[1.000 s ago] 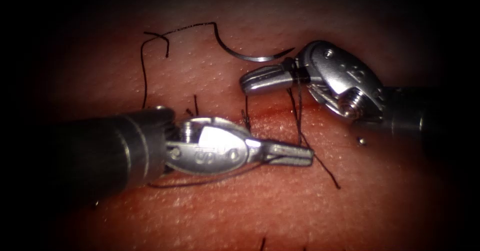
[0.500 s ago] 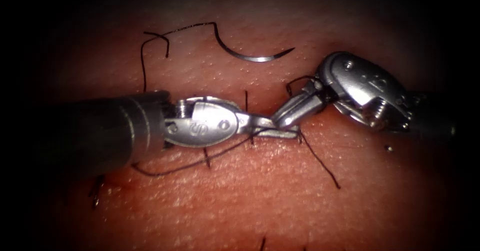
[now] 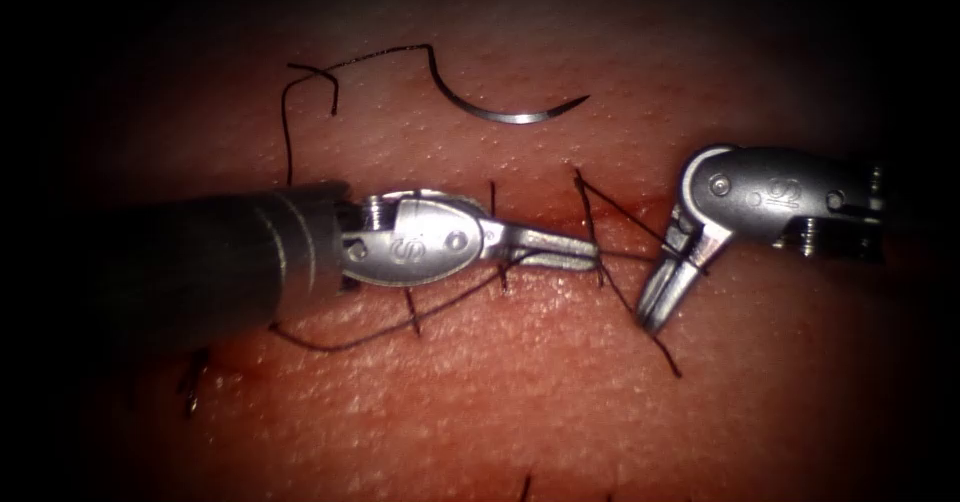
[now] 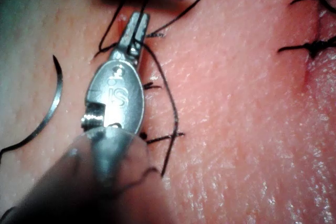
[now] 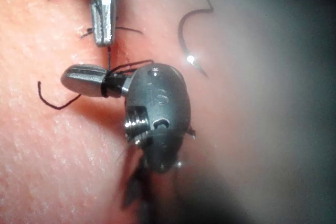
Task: Wound Closure
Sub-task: Wrap suture around right needle holder one time, clockwise, then grasp tail end of suture with right jaws
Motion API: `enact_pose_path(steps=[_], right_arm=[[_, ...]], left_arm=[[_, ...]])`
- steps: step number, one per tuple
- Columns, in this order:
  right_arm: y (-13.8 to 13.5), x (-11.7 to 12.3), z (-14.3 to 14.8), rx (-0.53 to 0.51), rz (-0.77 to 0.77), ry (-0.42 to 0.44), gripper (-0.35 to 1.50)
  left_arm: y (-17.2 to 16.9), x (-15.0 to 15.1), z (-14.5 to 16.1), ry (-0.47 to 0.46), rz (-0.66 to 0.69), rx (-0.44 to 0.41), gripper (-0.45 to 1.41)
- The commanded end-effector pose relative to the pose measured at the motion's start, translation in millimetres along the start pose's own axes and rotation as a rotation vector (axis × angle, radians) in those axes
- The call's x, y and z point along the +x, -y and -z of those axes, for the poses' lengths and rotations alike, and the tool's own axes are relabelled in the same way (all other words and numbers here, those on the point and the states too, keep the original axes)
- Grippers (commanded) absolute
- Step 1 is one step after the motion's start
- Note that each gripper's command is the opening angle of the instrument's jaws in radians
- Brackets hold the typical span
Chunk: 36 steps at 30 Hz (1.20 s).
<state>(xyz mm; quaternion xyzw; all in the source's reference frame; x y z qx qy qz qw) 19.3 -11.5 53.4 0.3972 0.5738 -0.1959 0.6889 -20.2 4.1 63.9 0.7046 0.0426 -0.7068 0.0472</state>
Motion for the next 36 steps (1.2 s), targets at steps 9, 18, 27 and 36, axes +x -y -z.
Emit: enact_pose_path(steps=[9, 18, 27, 36], right_arm=[[0.8, -0.5, -1.6, 0.023, -0.016, 0.010, 1.01], [2.2, 0.2, -2.1, 0.037, -0.052, 0.001, 1.05], [3.0, 0.6, -2.7, 0.060, -0.052, -0.004, 1.10], [1.9, -1.2, -2.4, 0.038, -0.050, 0.013, 0.96]], left_arm=[[0.9, -1.2, -0.4, 0.006, 0.007, 0.006, -0.45], [0.6, -1.5, -0.4, 0.010, 0.021, 0.007, -0.45], [0.6, -1.5, -0.6, 0.012, 0.020, 0.009, -0.45], [-0.3, -1.7, -0.9, 0.020, 0.025, 0.003, -0.45]])
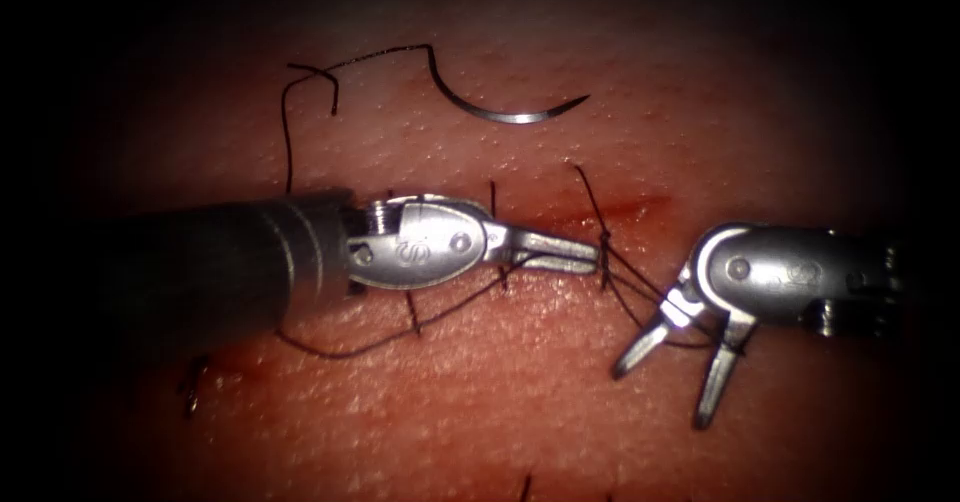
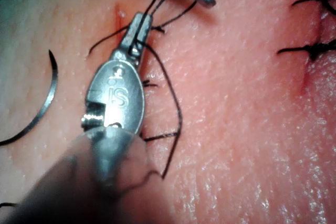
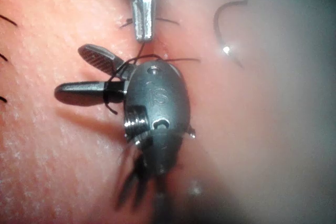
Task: Wound Closure
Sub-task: Grasp tail end of suture with right jaws
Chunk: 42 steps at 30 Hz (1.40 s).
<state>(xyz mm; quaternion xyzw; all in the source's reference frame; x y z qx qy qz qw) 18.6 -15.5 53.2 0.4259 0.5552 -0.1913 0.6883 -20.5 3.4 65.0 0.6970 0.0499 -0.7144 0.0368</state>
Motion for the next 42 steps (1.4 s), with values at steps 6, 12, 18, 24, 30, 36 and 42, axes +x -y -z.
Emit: enact_pose_path(steps=[6, 12, 18, 24, 30, 36, 42], right_arm=[[-2.3, -1.5, 2.2, -0.042, 0.028, 0.024, 0.94], [-2.3, -2.1, 2.5, -0.037, 0.060, 0.075, 0.94], [-1.9, -2.5, 2.0, -0.019, 0.084, 0.121, 0.86], [-1.7, -2.6, 2.8, -0.043, 0.075, 0.220, 0.71], [-1.4, -2.7, 2.8, -0.035, 0.029, 0.278, 0.59], [-1.2, -2.9, 2.9, -0.030, -0.031, 0.323, 0.52], [-0.8, -3.1, 2.1, -0.027, -0.071, 0.373, -0.35]], left_arm=[[-1.2, -0.7, -0.9, 0.016, -0.001, -0.017, -0.45], [-2.0, -0.6, -1.0, 0.022, 0.000, -0.027, -0.45], [-2.2, -0.5, -0.8, 0.021, 0.000, -0.030, -0.45], [-2.3, -0.4, -0.6, 0.019, 0.006, -0.032, -0.45], [-2.3, -0.4, -0.6, 0.021, 0.006, -0.034, -0.45], [-2.3, -0.4, -0.6, 0.021, 0.006, -0.034, -0.45], [-2.4, -0.4, -0.6, 0.021, 0.006, -0.034, -0.45]])
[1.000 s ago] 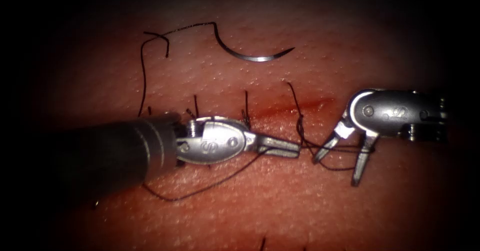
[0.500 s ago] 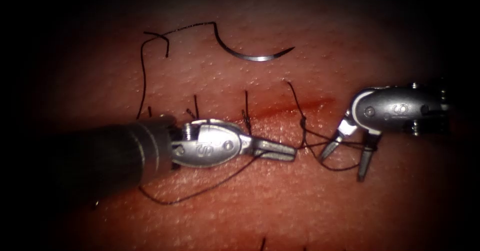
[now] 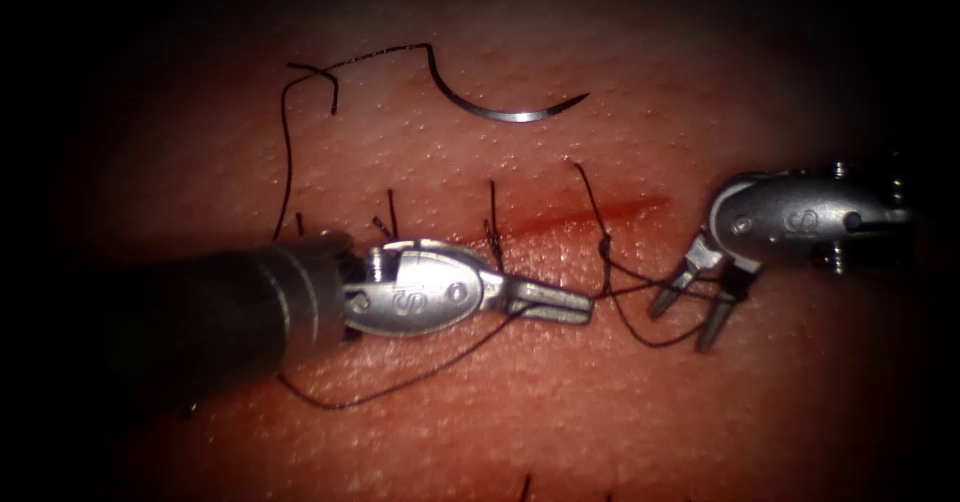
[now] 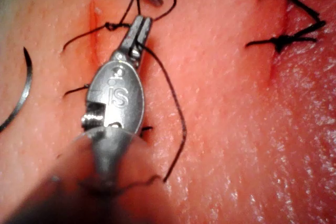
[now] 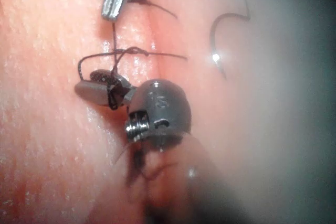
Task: Wound Closure
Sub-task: Grasp tail end of suture with right jaws, then pull tail upward with right end-effector while pulling downward with left grasper to tighten
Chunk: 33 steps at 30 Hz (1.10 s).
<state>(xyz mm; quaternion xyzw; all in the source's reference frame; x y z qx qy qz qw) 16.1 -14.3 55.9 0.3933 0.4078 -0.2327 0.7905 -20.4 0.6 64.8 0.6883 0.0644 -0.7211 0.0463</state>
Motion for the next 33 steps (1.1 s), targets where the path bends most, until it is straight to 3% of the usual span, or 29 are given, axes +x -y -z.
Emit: enact_pose_path(steps=[1, 9, 16, 20, 29, 33], right_arm=[[-0.9, 0.1, -0.3, 0.002, 0.001, 0.010, -0.35], [-1.7, 1.2, 1.3, 0.018, -0.131, 0.061, -0.35], [-3.9, 3.2, 6.6, -0.066, -0.303, -0.194, -0.35], [-5.4, 3.8, 8.0, -0.120, -0.356, -0.285, -0.35], [-10.2, 2.6, 8.6, -0.294, -0.446, -0.331, -0.35], [-11.5, 2.1, 8.9, -0.358, -0.438, -0.307, -0.35]], left_arm=[[0.4, -0.5, -0.4, -0.001, -0.002, -0.001, -0.45], [-0.6, -0.4, 0.0, 0.000, 0.010, -0.006, -0.45], [-3.3, -0.1, -1.0, 0.029, 0.011, -0.037, -0.45], [-5.7, 0.7, -2.6, 0.060, 0.004, -0.066, -0.45], [-9.5, 3.4, -4.9, 0.108, -0.007, -0.122, -0.45], [-10.6, 4.3, -5.8, 0.114, -0.010, -0.146, -0.45]])
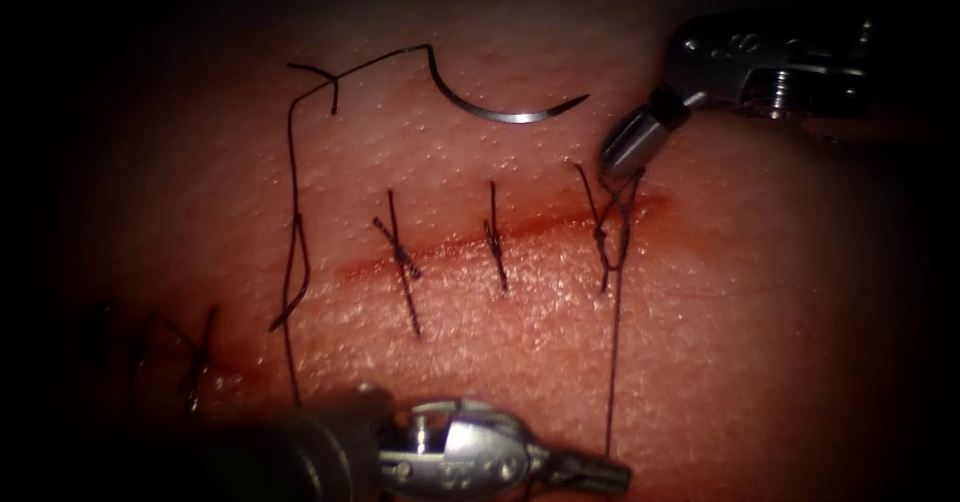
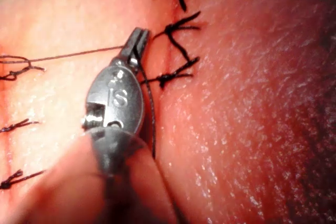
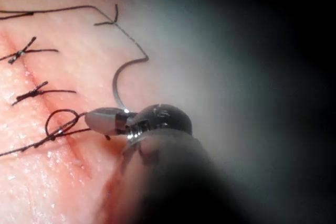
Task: Wound Closure
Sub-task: Pull tail upward with right end-effector while pulling downward with left grasper to tighten
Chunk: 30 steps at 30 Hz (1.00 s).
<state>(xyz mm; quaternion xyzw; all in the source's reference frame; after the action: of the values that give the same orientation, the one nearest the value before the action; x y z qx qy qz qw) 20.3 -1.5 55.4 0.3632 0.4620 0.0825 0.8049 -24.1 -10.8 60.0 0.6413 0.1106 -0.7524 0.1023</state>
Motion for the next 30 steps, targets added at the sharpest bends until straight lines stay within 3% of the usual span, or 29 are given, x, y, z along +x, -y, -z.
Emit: enact_pose_path(steps=[1, 15, 20, 30], right_arm=[[-1.7, 0.6, -0.2, -0.041, 0.009, 0.008, -0.35], [-2.3, 0.1, 0.0, -0.131, -0.032, -0.041, -0.35], [-3.4, 0.3, 0.5, -0.253, -0.071, -0.042, -0.35], [-6.0, -0.7, 1.2, -0.439, -0.121, -0.021, -0.35]], left_arm=[[0.3, -0.3, -0.6, -0.002, -0.002, -0.003, -0.45], [-3.3, 1.4, -2.9, 0.004, 0.003, -0.100, -0.45], [-3.7, 1.8, -3.4, -0.017, 0.004, -0.121, -0.45], [-5.6, 3.0, -4.5, -0.122, 0.012, -0.252, -0.45]])
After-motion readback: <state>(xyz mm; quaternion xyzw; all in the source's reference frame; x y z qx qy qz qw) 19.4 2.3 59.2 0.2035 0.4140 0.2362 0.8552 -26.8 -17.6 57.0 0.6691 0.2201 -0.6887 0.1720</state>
